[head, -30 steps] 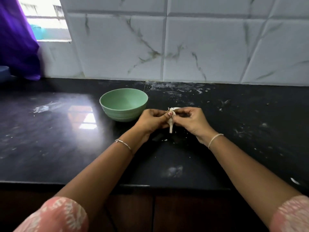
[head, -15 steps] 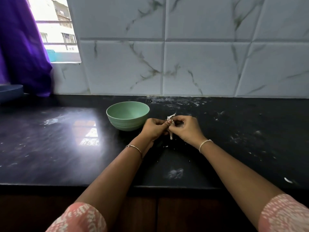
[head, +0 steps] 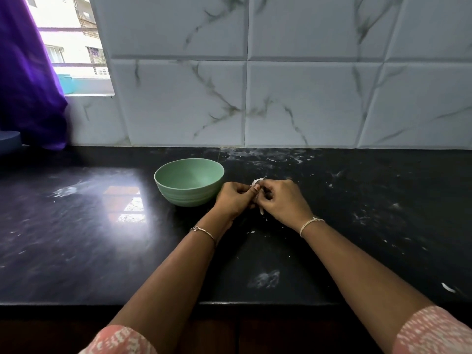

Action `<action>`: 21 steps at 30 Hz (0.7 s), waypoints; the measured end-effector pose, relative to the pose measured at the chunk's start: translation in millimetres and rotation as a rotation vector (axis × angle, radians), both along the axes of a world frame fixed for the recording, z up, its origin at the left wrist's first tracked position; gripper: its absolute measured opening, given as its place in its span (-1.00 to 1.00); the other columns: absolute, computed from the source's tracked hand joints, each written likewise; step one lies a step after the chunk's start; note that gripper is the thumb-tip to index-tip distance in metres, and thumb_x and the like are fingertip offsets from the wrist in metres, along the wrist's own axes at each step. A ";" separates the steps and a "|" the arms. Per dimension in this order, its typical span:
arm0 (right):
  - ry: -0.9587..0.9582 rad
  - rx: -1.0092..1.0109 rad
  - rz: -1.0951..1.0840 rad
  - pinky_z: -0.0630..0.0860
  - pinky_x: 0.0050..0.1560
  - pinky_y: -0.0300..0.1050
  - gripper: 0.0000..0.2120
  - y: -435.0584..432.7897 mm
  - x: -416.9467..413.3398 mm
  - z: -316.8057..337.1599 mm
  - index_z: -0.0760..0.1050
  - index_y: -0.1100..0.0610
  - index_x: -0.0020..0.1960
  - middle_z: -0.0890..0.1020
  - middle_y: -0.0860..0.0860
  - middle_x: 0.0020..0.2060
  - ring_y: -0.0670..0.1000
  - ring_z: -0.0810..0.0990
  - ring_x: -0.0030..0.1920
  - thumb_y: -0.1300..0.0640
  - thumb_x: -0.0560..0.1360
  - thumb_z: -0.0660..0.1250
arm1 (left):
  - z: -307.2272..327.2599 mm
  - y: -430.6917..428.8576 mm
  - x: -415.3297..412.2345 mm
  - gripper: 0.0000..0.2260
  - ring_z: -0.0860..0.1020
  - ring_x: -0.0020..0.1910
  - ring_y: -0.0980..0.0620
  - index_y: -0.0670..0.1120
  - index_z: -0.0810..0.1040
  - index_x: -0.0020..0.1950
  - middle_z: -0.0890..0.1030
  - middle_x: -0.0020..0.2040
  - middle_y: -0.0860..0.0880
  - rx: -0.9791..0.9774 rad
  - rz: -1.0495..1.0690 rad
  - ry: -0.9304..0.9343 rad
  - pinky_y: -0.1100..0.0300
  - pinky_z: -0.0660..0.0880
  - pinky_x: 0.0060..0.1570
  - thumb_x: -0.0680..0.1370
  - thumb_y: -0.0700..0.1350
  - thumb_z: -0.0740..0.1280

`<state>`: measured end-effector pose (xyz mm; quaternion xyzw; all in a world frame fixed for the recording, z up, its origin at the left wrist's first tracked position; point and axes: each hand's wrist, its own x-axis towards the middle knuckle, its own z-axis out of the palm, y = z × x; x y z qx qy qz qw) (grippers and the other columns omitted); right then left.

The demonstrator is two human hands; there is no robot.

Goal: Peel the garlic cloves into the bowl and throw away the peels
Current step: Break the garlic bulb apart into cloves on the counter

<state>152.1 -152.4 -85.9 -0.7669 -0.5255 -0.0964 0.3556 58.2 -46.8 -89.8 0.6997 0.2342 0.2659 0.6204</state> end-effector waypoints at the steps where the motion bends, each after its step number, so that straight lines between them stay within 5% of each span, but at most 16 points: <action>1: -0.031 -0.008 -0.003 0.57 -0.13 0.00 -0.83 -1.1 -1.0 0.0 0.64 0.04 0.01 0.69 0.02 -0.27 0.04 0.65 -0.23 0.12 0.46 0.32 | -1.0 -0.3 -0.8 -0.80 0.51 -0.53 0.25 -0.30 0.64 0.01 0.58 -0.51 0.07 0.005 -0.001 -0.001 0.40 0.44 -0.45 0.59 -0.16 0.35; 10: 0.019 0.036 -0.001 0.55 -0.05 -0.17 -0.75 -6.7 -6.2 -3.2 0.63 0.07 0.18 0.72 0.06 -0.12 0.00 0.69 -0.10 0.16 0.51 0.36 | -3.9 -2.5 -5.0 -0.84 0.58 -0.44 0.21 -0.25 0.63 -0.03 0.63 -0.31 -0.05 0.018 -0.012 -0.031 0.39 0.50 -0.37 0.59 -0.15 0.34; 17: 0.479 0.093 0.153 0.56 0.07 -0.32 -0.74 -7.8 -1.3 -3.9 0.60 0.13 0.21 0.71 0.03 0.00 -0.19 0.67 -0.04 0.19 0.52 0.41 | -3.4 -2.1 -6.5 -0.81 0.55 -0.45 0.22 -0.23 0.60 0.00 0.60 -0.32 -0.04 0.082 -0.020 -0.014 0.35 0.49 -0.36 0.64 -0.14 0.25; 21: 0.492 0.113 0.131 0.54 0.14 -0.27 -0.77 -3.5 -0.4 -3.2 0.62 0.14 0.18 0.70 0.04 0.02 -0.15 0.65 -0.01 0.22 0.53 0.38 | -4.3 -0.8 -6.6 -0.76 0.53 -0.32 0.10 -0.25 0.63 0.01 0.62 -0.26 -0.07 0.110 -0.040 -0.003 0.24 0.49 -0.22 0.60 -0.07 0.33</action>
